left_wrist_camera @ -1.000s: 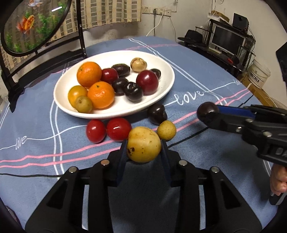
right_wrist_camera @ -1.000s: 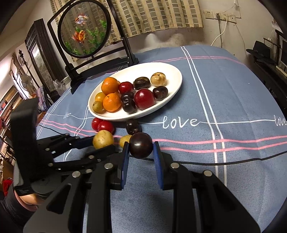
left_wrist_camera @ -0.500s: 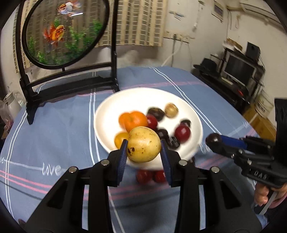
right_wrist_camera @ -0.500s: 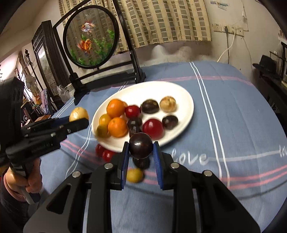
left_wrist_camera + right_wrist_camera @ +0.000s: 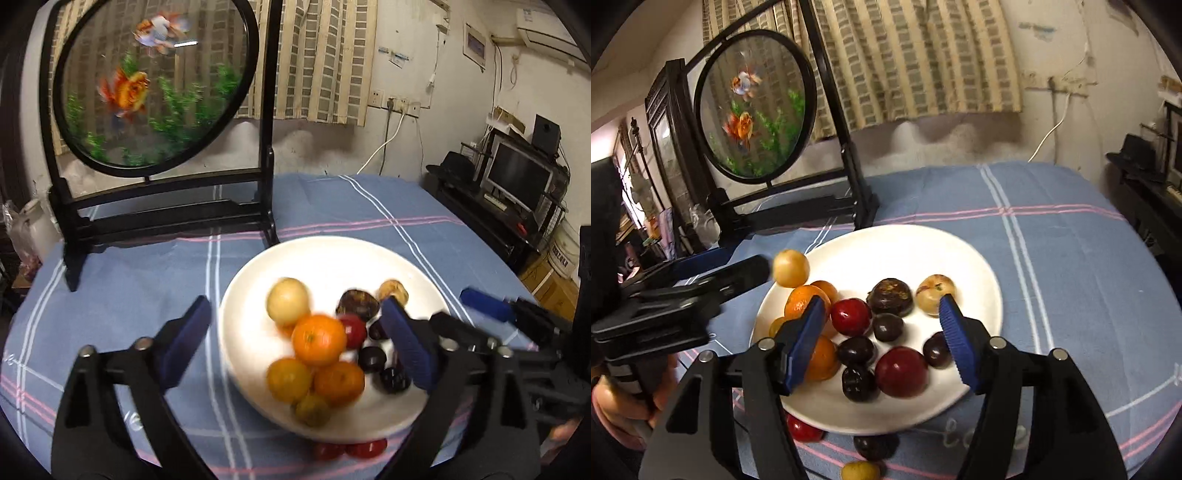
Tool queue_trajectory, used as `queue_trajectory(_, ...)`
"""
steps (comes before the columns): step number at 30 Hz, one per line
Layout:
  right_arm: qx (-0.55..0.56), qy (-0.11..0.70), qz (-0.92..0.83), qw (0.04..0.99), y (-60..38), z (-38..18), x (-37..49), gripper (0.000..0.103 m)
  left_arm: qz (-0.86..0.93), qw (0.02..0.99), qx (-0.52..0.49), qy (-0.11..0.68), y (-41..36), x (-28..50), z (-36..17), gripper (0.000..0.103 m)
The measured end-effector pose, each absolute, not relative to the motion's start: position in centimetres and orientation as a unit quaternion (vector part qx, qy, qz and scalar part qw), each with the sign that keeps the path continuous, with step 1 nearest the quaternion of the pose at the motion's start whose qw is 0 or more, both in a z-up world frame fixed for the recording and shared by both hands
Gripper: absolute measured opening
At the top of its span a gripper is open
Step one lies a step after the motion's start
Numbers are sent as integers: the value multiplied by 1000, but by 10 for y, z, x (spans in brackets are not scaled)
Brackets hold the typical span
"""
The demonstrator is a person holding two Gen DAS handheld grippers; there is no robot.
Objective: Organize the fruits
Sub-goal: 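Carry both fruits onto the white plate and open both tools, then grasp a small yellow fruit with the right tool while the left tool grasps a red tomato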
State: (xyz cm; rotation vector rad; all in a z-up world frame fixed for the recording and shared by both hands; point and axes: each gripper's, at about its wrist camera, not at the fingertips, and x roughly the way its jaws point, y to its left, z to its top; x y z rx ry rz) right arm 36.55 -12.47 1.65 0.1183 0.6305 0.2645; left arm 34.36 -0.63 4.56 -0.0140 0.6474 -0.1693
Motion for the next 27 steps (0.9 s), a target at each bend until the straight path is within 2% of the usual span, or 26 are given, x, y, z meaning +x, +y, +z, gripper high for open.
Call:
queue_trajectory(1,55,308,120,942,-126,17,359,67,-78,943,-5,324,-4,334,46,101)
queue_trajectory(3,59,315,116,940,-129,18,342,94,-75,939,-8,336,-1,319,44,101)
queue_trajectory(4,64,313,129,939,-132,18,335,96,-73,935,-10,346,1,310,41,101)
queue_trajectory(6,81,292,152,941,-141,16,314,97,-64,934,-15,352,5,294,35,101)
queue_trajectory(12,80,333,148,928,-141,-9,293,97,-29,924,-11,382,15,257,0,101)
queue_trajectory(16,38,393,161,905,-124,-28,297,97,-23,919,-15,392,23,247,-15,101)
queue_trajectory(19,-3,403,174,899,-107,-34,294,97,-18,917,-19,397,26,242,-22,101)
queue_trajectory(22,-36,397,165,902,-98,-38,290,87,-10,918,-7,396,27,238,-24,101)
queue_trajectory(24,-57,401,159,900,-94,-43,291,73,-5,920,-3,392,27,237,-22,101)
queue_trajectory(25,-58,403,157,900,-94,-45,292,70,-5,921,-3,389,27,237,-21,101)
queue_trajectory(27,-58,415,160,894,-94,-50,298,58,-4,922,-4,388,28,237,-19,101)
